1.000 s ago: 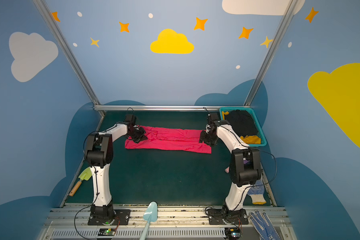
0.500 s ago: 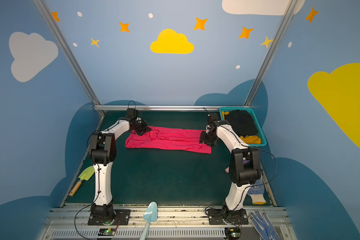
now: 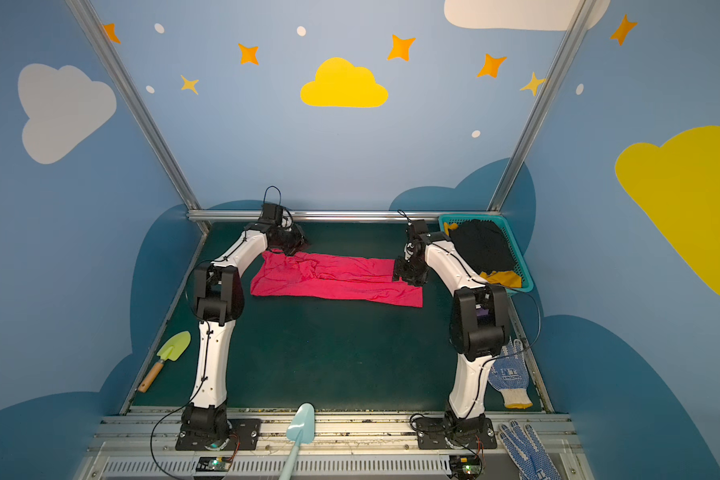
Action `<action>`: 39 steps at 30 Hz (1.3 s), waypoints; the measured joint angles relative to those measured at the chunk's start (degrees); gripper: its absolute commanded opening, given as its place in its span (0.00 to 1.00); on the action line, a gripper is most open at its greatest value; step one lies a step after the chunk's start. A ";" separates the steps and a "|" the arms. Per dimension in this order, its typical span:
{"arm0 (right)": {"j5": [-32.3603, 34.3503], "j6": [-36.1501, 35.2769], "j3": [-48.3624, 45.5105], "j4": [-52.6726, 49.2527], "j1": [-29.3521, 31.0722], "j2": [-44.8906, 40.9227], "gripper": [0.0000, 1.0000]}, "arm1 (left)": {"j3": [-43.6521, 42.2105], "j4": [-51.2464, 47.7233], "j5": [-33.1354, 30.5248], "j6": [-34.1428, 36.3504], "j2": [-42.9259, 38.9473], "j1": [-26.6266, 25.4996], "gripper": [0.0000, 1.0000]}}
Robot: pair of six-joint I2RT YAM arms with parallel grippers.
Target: Fold and stack the t-shirts
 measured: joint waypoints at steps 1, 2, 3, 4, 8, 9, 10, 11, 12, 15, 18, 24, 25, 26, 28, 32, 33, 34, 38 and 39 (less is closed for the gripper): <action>-0.09 -0.42 1.95 -0.02 0.02 1.60 0.57 | -0.35 -1.51 -1.40 0.94 -2.14 0.04 0.08; -0.20 -0.74 4.04 -0.20 0.07 3.34 0.57 | -1.33 -2.75 -2.95 1.68 -4.70 0.07 0.08; -0.22 -0.98 5.68 -0.26 0.07 4.70 0.55 | -2.58 -3.52 -4.15 2.19 -7.08 0.11 0.08; -0.24 -1.27 7.85 -0.48 0.11 6.54 0.50 | -4.96 -4.04 -5.62 2.67 -10.62 0.11 0.07; -0.79 -2.43 15.89 -0.96 0.09 14.43 0.20 | -16.94 -4.11 -9.57 3.10 -22.53 0.15 0.05; -0.96 -2.62 17.53 -1.03 0.04 16.26 0.13 | -19.78 -3.98 -10.23 2.97 -24.30 0.15 0.05; -1.11 -2.80 19.17 -1.16 0.00 18.21 0.07 | -22.80 -3.76 -10.82 2.78 -25.57 0.15 0.05; -1.44 -3.39 20.96 -1.36 -0.09 20.39 0.02 | -25.49 -3.63 -11.34 2.56 -26.01 0.15 0.05; -1.53 -3.10 22.08 -1.46 -0.17 21.81 0.00 | -27.65 -3.41 -11.72 2.34 -25.92 0.13 0.05; -1.49 -3.72 24.52 -1.92 -0.72 26.12 0.01 | -33.07 -3.19 -12.85 1.64 -22.99 0.11 0.05; -0.83 -3.76 24.83 -2.38 -1.64 26.97 0.07 | -34.73 -3.30 -13.84 1.27 -18.78 0.15 0.05; -0.04 -3.80 19.34 -0.24 -2.01 24.13 0.17 | -29.70 -3.43 -15.02 1.29 -13.38 0.31 0.05; 0.66 -3.82 17.14 0.33 -1.70 22.80 0.18 | -27.82 -3.48 -15.23 1.31 -12.09 0.33 0.05; 1.22 -3.80 15.30 0.35 -1.40 21.62 0.18 | -26.34 -3.50 -15.30 1.31 -10.95 0.35 0.05; 2.36 -3.72 11.39 0.13 -0.59 19.21 0.19 | -22.43 -4.46 -15.21 1.49 -8.52 0.39 0.05; 4.24 -2.80 2.38 0.59 1.05 13.62 0.20 | -13.97 -6.86 -15.13 2.01 -3.50 0.31 0.05; 4.48 -2.40 -0.11 0.72 1.42 12.09 0.20 | -11.28 -7.50 -14.97 2.23 -1.90 0.11 0.05; 4.59 -1.55 -2.93 0.98 1.88 10.34 0.20 | -8.57 -8.37 -14.80 2.47 -0.33 -0.09 0.05; 4.55 1.03 -11.93 2.43 4.15 4.63 0.20 | 3.96 -11.58 -12.98 3.28 6.84 -1.44 0.05; 4.52 2.05 -14.19 2.84 5.01 3.17 0.20 | 7.85 -12.35 -12.46 3.50 9.16 -1.99 0.05</action>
